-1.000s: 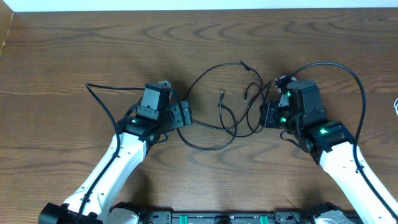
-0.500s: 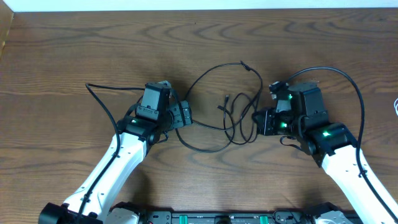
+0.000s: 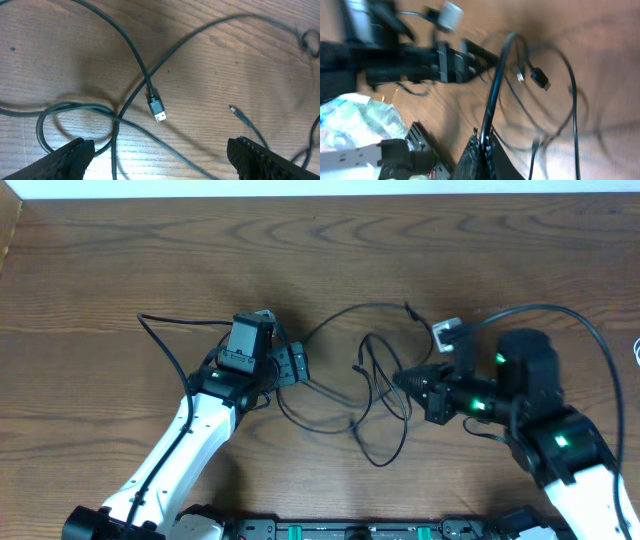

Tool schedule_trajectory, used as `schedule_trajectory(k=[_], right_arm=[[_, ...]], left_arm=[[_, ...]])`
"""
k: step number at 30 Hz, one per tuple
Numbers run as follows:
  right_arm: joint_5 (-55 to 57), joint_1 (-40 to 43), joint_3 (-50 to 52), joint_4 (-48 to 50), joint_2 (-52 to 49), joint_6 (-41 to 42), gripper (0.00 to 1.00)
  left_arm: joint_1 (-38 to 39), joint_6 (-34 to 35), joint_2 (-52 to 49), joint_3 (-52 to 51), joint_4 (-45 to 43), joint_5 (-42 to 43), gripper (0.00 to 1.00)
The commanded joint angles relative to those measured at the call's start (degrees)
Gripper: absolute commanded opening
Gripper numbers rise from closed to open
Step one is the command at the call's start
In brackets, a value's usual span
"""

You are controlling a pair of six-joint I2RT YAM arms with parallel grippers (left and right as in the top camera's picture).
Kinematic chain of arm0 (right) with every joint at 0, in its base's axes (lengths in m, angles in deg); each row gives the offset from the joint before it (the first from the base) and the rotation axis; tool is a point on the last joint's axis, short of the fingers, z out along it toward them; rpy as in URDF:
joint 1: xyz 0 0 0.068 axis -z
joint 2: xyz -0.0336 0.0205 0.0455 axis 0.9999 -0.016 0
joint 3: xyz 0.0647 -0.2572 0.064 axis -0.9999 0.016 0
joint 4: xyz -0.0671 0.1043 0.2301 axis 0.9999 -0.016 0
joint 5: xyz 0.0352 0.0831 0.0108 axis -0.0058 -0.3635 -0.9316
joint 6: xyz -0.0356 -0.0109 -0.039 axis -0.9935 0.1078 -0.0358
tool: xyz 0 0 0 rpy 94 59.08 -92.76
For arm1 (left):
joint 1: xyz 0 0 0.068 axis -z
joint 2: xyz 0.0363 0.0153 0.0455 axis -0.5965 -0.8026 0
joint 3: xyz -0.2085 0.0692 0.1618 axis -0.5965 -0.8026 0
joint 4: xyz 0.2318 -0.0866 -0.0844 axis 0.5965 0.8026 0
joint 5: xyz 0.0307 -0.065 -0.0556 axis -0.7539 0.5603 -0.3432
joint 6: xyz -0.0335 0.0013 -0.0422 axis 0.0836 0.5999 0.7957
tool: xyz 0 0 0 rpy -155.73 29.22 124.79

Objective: Untangle cables

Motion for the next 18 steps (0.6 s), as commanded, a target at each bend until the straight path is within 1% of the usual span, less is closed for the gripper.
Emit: schedule_trajectory(k=[1, 5, 9, 14, 18], right_arm=[[0.37, 1.14, -0.81, 3.04, 5.46, -2.36, 0.01], [5.60, 1.25, -0.81, 3.82, 7.82, -2.34, 0.01], [10.34, 1.22, -0.81, 2.64, 7.26, -2.34, 0.02], [20.85, 1.25, -0.81, -1.66, 5.86, -2.36, 0.01], [30.12, 1.33, -0.87, -3.72, 6.84, -2.34, 0.01]], left_arm=[[-0.31, 0.09, -0.33, -0.24, 0.15, -0.28, 0.91], [-0.31, 0.11, -0.33, -0.24, 0.15, -0.26, 0.91], [-0.31, 0.09, -0.33, -0.24, 0.15, -0.26, 0.91], [-0.31, 0.09, -0.33, -0.24, 0.15, -0.28, 0.91], [-0.31, 0.09, -0.33, -0.24, 0.33, -0.28, 0.92]])
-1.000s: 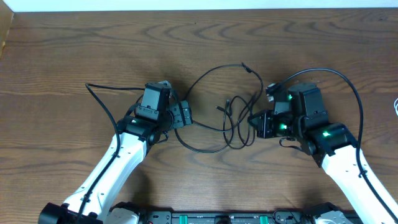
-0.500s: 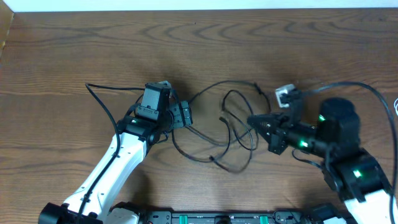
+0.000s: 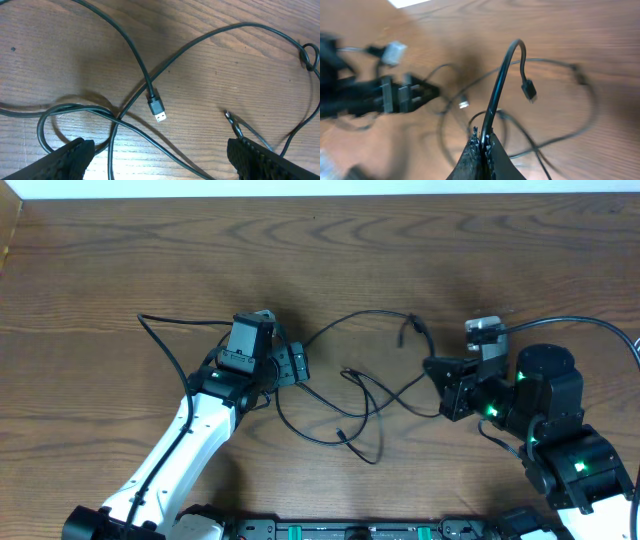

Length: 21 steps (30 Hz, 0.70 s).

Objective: Untangle cables

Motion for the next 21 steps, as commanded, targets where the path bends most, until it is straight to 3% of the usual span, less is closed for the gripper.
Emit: schedule_trajectory(k=[1, 5, 15, 21], right_arm=[[11.54, 0.37, -0.83, -0.24, 1.64, -0.72, 0.01], [11.15, 0.35, -0.83, 0.57, 3.58, 0.37, 0.01], [21.62, 0.35, -0.83, -1.18, 4.04, 0.35, 0.01], [25.14, 0.35, -0.83, -1.29, 4.04, 0.33, 0.01]], left_arm=[[-0.31, 0.09, -0.33, -0.24, 0.55, -0.26, 0.91], [-0.31, 0.11, -0.33, -0.24, 2.58, 3.82, 0.91], [1.64, 0.63, -0.33, -0.24, 2.71, 24.98, 0.91], [9.84, 5.53, -0.33, -0.24, 3.37, 25.73, 0.91]])
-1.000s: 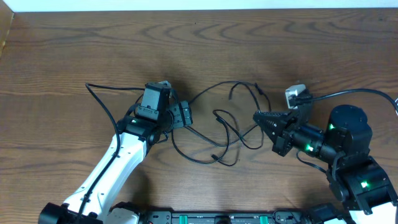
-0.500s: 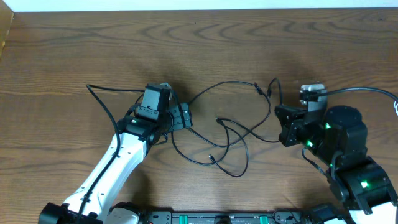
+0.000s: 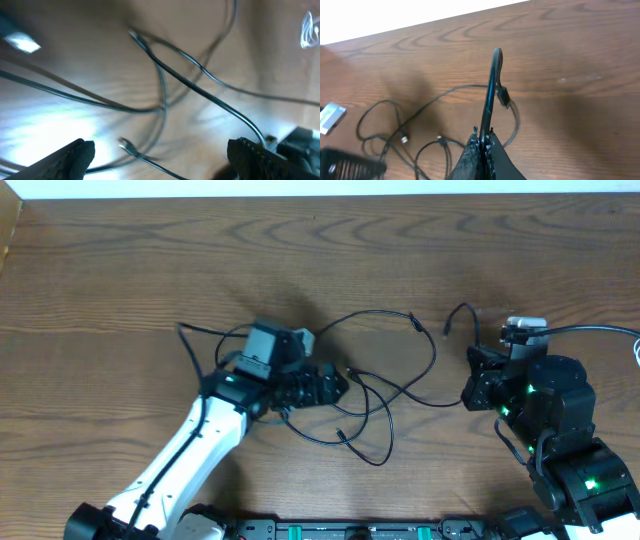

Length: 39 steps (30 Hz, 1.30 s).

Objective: Untangle cables

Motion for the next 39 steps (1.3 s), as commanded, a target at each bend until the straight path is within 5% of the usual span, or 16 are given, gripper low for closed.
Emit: schedule_trajectory(k=[1, 12, 22, 27, 39], right_arm=[[4.94, 0.28, -0.83, -0.02, 0.33, 0.31, 0.01], [6.78, 0.28, -0.83, -4.33, 0.33, 0.26, 0.01], [7.02, 0.28, -0.83, -6.21, 0.33, 0.31, 0.01], [6.80, 0.28, -0.83, -8.24, 0.31, 0.33, 0.01], [6.38, 0.28, -0.83, -12.70, 0.31, 4.02, 0.01]], left_arm=[[5.86, 2.78, -0.33, -0.24, 0.22, 2.01, 0.91], [20.70, 2.78, -0.85, -0.24, 4.81, -40.54, 0.91], [23.93, 2.54, -9.14, -0.24, -3.17, -40.92, 0.91], [25.75, -6.60, -11.82, -0.24, -5.22, -33.24, 0.91], [26.91, -18.01, -13.79, -0.24, -9.22, -33.24, 0.91]])
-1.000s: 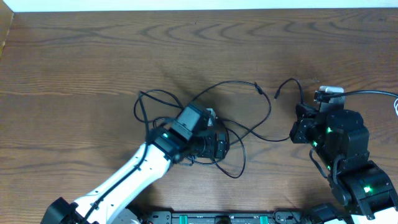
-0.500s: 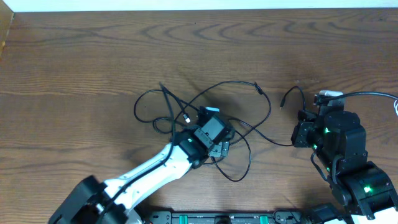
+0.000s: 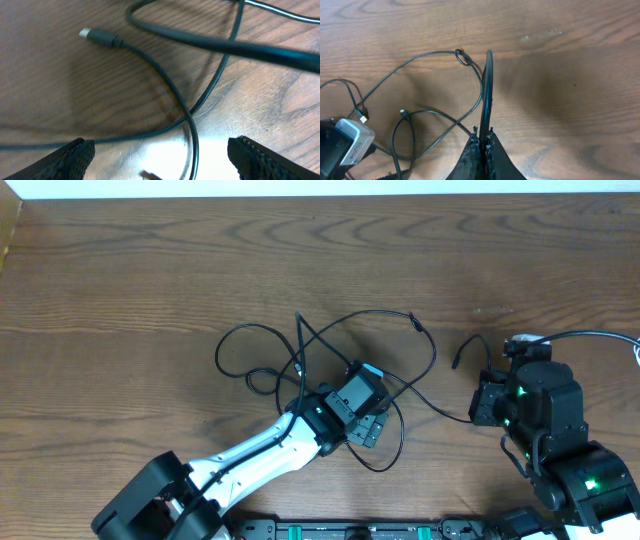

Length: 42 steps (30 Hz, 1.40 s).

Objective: Untangle cables

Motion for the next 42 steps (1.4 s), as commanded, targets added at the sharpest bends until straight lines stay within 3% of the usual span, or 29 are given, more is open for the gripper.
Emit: schedule_trajectory(k=[1, 12, 22, 24, 27, 30, 34, 35, 42], right_arm=[[0.44, 0.28, -0.83, -1.01, 0.31, 2.54, 0.01], [-0.83, 0.28, -0.81, -1.75, 0.28, 19.21, 0.01], [-4.70, 0.24, -0.81, -2.78, 0.04, 20.13, 0.01], [-4.87, 0.24, -0.81, -3.15, 0.04, 20.13, 0.01], [-4.96, 0.24, -0.81, -3.78, 0.04, 20.13, 0.01], [-4.98, 0.24, -0.81, -4.48, 0.04, 20.13, 0.01], [-4.96, 0.24, -0.81, -5.84, 0.04, 20.13, 0.01], [-4.96, 0.24, -0.79, -6.12, 0.04, 20.13, 0.01], [-4.94, 0.24, -0.66, -6.62, -0.90, 20.13, 0.01]], left_arm=[[0.13, -6.67, -2.14, -0.24, -1.31, 0.13, 0.92], [0.13, -17.29, -5.46, -0.24, -3.41, 3.80, 0.91], [0.13, -18.18, -10.25, -0.24, -2.62, 3.82, 0.91], [0.13, -18.16, -12.04, -0.24, -2.62, 3.82, 0.82], [0.13, -18.16, -13.70, -0.24, -2.47, 3.78, 0.60], [0.11, -18.16, -13.66, -0.24, -1.70, 3.48, 0.48], [0.11, -18.14, -13.64, -0.24, -0.79, 1.05, 0.12], [0.11, -18.14, -13.62, -0.24, -0.68, 0.92, 0.08], [-0.04, -18.10, -12.44, -0.22, -0.70, -0.37, 0.08]])
